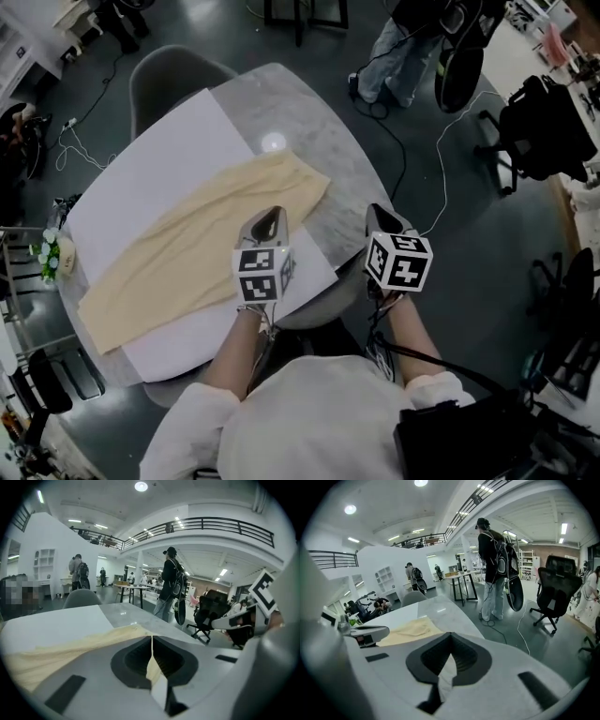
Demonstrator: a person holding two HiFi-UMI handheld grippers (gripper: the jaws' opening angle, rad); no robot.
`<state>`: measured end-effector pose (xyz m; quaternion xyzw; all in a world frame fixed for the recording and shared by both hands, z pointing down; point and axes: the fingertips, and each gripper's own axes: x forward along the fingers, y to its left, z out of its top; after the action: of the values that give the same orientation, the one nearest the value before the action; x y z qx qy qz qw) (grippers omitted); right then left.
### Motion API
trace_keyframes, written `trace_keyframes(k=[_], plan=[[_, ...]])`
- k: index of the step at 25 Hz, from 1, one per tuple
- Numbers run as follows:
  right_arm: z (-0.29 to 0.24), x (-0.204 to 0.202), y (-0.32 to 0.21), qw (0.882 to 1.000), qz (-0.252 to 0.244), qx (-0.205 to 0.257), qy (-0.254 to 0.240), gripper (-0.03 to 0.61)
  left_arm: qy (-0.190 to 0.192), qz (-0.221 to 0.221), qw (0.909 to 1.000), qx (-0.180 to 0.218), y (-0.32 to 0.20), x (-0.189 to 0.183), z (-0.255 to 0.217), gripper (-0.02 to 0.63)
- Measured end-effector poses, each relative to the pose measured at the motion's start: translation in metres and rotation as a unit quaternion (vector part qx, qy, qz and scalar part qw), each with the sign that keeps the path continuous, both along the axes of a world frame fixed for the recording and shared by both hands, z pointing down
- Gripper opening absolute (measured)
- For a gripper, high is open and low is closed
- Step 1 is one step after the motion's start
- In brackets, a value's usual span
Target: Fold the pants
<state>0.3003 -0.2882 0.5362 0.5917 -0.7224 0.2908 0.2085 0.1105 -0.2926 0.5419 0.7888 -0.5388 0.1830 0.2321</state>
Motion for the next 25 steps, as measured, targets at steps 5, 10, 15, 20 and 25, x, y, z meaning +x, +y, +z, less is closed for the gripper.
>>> trace_keyframes(k=[5, 10, 15, 20, 25], plan=[[0.025, 0.011, -0.027, 1.0, -0.01, -0.014, -0.004, -0.008, -0.012, 0.003, 0.9996, -0.024, -0.03, 0.021, 0.026, 0.012], [0.042, 0.017, -0.043, 0.999, -0.017, -0.026, -0.009, -0.008, -0.024, 0.03, 0.9983, -0.043, -0.047, 0.042, 0.046, 0.012], [0.055, 0.023, -0.05, 0.999, -0.013, -0.038, -0.019, -0.008, -0.04, 0.057, 0.9959, -0.058, -0.059, 0.059, 0.06, 0.024], [0.071, 0.033, -0.051, 0.998, -0.009, -0.053, -0.026, -0.008, -0.054, 0.084, 0.992, -0.078, -0.068, 0.078, 0.079, 0.101], [0.081, 0.047, -0.054, 0.998, 0.002, -0.06, -0.034, -0.008, -0.083, 0.099, 0.9881, -0.084, -0.083, 0.094, 0.094, 0.178]])
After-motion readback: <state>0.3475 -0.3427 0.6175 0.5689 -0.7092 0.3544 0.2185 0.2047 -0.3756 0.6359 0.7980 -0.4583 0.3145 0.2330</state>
